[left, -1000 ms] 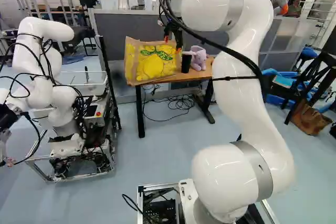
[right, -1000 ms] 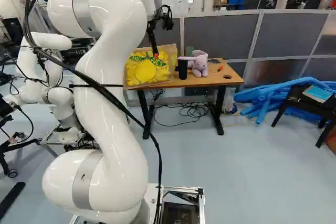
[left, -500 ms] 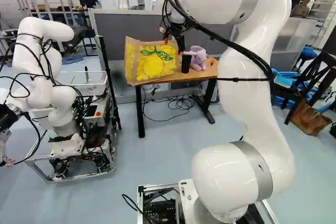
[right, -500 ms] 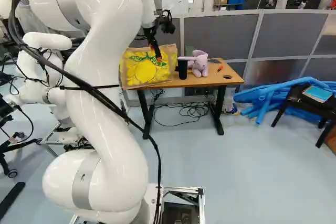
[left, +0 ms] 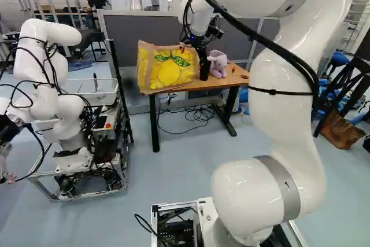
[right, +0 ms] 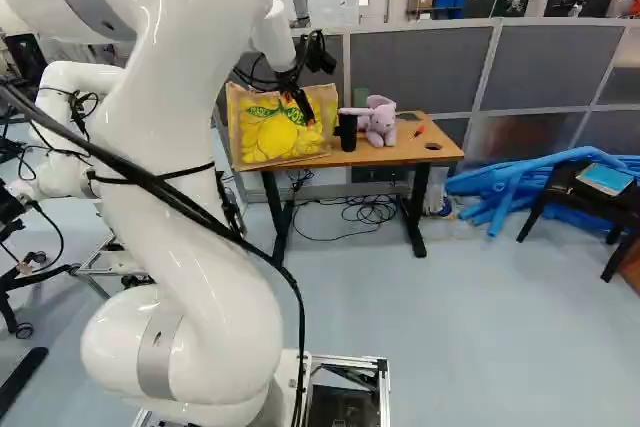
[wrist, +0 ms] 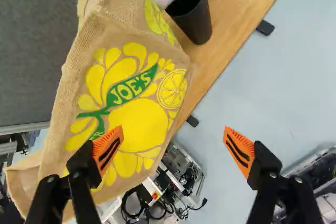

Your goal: Pick up the bag on the ground and place it on the table

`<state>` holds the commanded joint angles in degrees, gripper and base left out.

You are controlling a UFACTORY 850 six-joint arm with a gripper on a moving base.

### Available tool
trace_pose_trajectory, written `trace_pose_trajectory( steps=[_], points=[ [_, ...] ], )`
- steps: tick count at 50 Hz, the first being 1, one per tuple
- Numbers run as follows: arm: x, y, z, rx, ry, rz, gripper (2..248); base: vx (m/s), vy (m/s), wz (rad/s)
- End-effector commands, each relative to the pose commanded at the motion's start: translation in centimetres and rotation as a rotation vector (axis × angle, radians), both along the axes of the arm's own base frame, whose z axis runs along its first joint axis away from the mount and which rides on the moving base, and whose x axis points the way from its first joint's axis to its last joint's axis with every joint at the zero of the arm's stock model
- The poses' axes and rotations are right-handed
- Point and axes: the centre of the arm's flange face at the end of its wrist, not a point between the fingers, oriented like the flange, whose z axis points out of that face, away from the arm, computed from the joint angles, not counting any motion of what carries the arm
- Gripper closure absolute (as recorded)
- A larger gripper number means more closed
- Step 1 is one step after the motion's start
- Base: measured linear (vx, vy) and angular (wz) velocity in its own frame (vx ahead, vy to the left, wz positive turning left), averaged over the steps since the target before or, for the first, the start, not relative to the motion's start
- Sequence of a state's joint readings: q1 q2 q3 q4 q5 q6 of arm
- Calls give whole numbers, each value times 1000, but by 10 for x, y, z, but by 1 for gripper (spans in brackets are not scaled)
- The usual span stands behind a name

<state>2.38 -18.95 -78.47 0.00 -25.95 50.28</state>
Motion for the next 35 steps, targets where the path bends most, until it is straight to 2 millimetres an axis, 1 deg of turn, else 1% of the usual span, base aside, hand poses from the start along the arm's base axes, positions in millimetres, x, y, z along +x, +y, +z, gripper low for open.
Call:
trace_pose_trajectory(
  steps=[17, 35],
  points=[
    [-46, -6, -35, -90, -120, 118, 3, 0, 0, 0],
    [-103, -12, -73, -202, -245, 231, 3, 0, 0, 0]
  ],
)
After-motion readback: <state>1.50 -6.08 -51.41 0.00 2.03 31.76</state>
